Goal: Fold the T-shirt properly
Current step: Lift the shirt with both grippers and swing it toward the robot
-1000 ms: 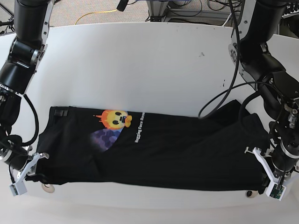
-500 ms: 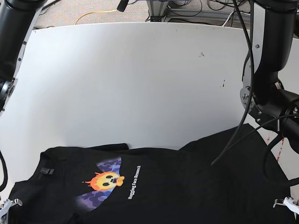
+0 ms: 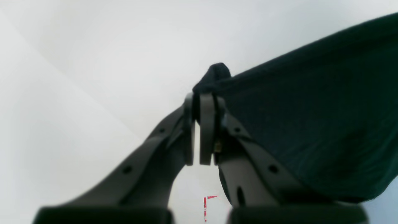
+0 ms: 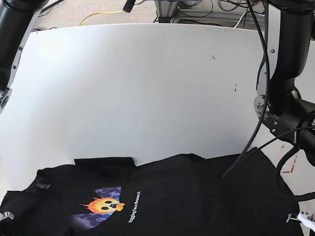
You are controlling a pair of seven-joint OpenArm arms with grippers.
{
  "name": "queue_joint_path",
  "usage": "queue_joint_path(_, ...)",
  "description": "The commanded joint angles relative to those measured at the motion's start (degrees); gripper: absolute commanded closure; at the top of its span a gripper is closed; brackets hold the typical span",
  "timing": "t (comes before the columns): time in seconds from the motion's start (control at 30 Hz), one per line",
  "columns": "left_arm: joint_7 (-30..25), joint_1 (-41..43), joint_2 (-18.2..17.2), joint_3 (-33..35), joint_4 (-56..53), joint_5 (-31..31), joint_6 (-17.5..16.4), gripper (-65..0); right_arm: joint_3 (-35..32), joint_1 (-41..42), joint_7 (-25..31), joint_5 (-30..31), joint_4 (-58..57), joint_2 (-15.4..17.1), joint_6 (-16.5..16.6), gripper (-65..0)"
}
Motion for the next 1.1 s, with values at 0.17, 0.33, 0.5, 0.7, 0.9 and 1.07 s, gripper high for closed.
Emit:
queue_joint_path(0.17,-0.7,-1.0,-2.2,0.0,0.1,1.2,-0.1,0.0,3.5,-0.8,0.5,-1.1,0.3,1.0,-0.1,0.0)
queue_joint_path(0.33,-0.7,-1.9,-2.1,0.0,-0.9,1.0,-0.1,0.0,3.3,0.1,0.7,-1.2,0.3,0.7,-0.1,0.0)
queue_joint_path(0.5,-0.7,-2.0,-2.5,-0.1,-1.4,1.2,-0.1,0.0,-0.7,3.7,0.7,-1.2,0.2,0.7,-0.1,0.0)
queue_joint_path(0.7,-0.7,-0.5,-2.4,-0.1,-0.9,1.0,-0.1,0.0,-2.8,5.8,0.7,-1.2,0.2,0.6,-0.1,0.0)
queue_joint_path(0.9,-0.7,5.0,-2.2,-0.1,-0.9,0.9,-0.1,0.0,-3.0,5.9,0.7,-1.3,0.2,-0.9,-0.1,0.0)
queue_joint_path(1.07,-0.7,10.4,-0.8,-0.2,-0.8,0.8,-0.1,0.0,-3.4,6.9,0.7,-1.3,0.2,-2.0,-0.1,0.0)
